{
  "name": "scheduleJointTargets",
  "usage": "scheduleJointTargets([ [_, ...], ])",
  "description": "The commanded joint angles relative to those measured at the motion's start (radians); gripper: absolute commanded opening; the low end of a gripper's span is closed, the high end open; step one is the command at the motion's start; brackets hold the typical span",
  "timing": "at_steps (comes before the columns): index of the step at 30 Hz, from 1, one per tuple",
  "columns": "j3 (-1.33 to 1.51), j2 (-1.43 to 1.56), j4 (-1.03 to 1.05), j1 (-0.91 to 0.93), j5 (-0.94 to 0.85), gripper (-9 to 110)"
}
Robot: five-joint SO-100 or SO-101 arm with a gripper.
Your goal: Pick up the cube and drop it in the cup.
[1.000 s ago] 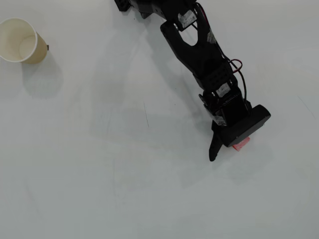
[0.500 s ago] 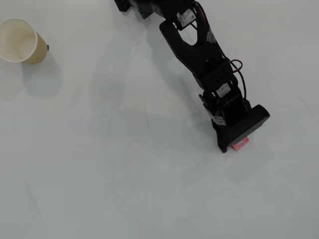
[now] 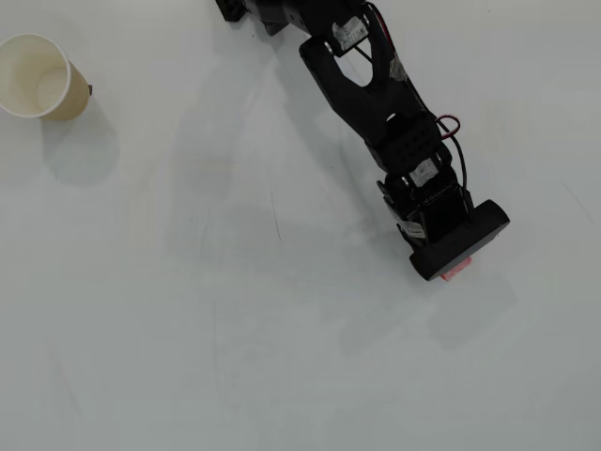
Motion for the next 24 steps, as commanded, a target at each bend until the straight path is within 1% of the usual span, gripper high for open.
scheduleJointTargets([
  [1,-0.081,0.087,0.003,0.008,0.005,8],
  [11,-0.049,0.152,0.014,0.008,0.005,8],
  [17,0.081,0.327,0.018,0.032,0.005,8],
  [24,0.302,0.614,0.020,0.123,0.005,8],
])
